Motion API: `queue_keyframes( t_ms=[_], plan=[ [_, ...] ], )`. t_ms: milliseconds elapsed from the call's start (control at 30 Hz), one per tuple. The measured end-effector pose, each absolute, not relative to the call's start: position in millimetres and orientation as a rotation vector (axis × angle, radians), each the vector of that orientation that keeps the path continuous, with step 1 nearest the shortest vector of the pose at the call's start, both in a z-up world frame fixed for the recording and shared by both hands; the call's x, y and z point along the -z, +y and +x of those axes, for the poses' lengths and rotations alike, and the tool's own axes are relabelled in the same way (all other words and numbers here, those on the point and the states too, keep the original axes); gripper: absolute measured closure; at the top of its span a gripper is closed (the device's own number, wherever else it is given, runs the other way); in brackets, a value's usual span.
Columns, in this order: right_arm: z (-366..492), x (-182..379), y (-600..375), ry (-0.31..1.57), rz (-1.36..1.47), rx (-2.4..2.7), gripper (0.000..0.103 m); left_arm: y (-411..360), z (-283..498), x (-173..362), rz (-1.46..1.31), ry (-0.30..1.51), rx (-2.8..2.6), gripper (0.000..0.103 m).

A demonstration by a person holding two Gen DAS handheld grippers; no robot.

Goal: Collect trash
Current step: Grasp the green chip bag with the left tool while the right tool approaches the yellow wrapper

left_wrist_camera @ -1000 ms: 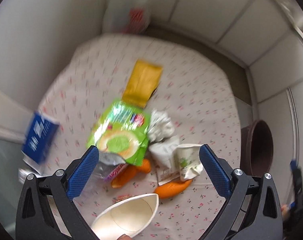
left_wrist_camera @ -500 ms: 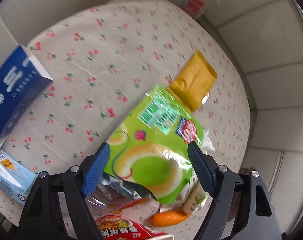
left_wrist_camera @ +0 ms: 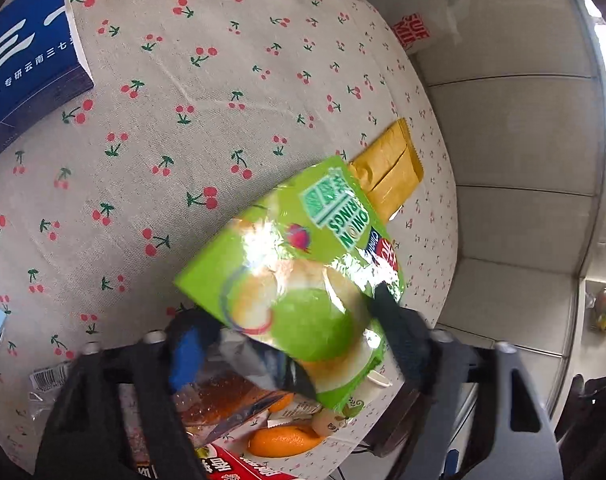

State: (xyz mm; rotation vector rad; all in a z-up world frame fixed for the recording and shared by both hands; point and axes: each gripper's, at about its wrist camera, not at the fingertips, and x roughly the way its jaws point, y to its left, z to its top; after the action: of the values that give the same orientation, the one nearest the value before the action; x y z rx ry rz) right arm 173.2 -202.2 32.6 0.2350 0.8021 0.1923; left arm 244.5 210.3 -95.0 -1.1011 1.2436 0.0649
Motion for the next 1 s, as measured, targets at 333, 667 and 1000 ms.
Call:
queue_keyframes(
  t_ms=[333, 667, 1000],
  plan=[
    [185.3, -15.4, -192.9, 0.867, 0.247, -0.205, 0.007, 190.1, 231.9, 71.7, -0.977, 1.123, 0.054, 0.091],
    [199.5, -4.5, -176.7, 0.904, 0.245, -0.285, 0.007, 180.3, 187.8, 3.1, -0.718, 0.918, 0.105, 0.098],
    [278.5, 2.8, -102.0, 1.14, 0.074, -0.305, 0.034, 191.6, 178.2, -52.8, -0.559, 0.733, 0.127, 0.098]
  ],
)
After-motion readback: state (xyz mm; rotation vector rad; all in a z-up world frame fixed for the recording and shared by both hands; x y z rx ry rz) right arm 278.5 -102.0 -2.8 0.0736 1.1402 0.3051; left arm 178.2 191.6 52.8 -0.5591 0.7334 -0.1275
